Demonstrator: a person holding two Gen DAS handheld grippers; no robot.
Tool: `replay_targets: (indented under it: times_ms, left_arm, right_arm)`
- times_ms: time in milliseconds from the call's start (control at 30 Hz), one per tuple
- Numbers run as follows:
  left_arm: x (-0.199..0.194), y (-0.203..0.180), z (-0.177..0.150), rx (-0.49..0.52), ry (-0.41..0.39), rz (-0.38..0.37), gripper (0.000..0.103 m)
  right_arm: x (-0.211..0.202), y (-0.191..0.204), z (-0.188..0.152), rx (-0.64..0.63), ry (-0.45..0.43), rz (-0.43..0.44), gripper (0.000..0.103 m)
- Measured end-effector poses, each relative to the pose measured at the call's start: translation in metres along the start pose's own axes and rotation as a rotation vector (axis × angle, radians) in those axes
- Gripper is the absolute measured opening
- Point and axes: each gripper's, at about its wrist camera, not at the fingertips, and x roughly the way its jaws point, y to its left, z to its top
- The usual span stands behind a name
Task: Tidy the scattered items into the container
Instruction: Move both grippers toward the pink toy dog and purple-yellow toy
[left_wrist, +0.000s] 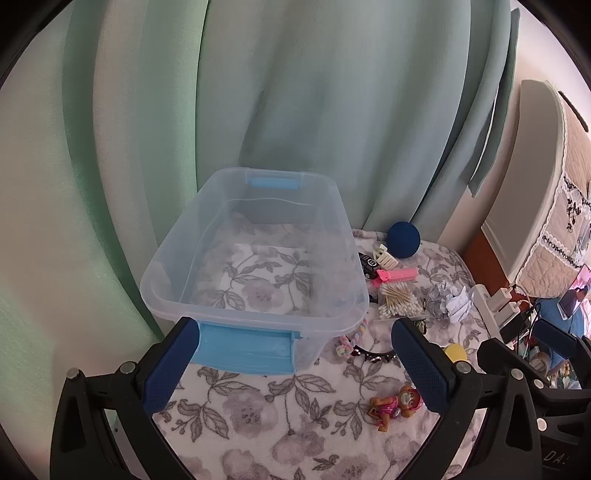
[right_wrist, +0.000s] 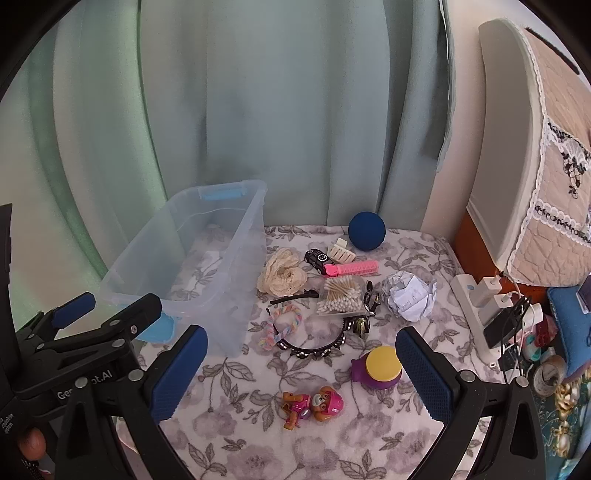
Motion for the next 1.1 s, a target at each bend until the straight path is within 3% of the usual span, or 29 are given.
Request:
replay_targets:
  times_ms: [667, 1100]
  left_arm:
    - [-0.016, -0.019, 0.004, 0.045, -0.036, -0.009, 0.103]
    - [0.025, -0.071, -0.027, 0.127, 0.087, -0.095, 0.103]
  right_arm:
    - [-0.013, -0.017, -0.002, 0.016, -0.043, 0.027, 0.103]
    - [0.02, -0.081, -0.04, 0.148, 0.059, 0.069, 0.103]
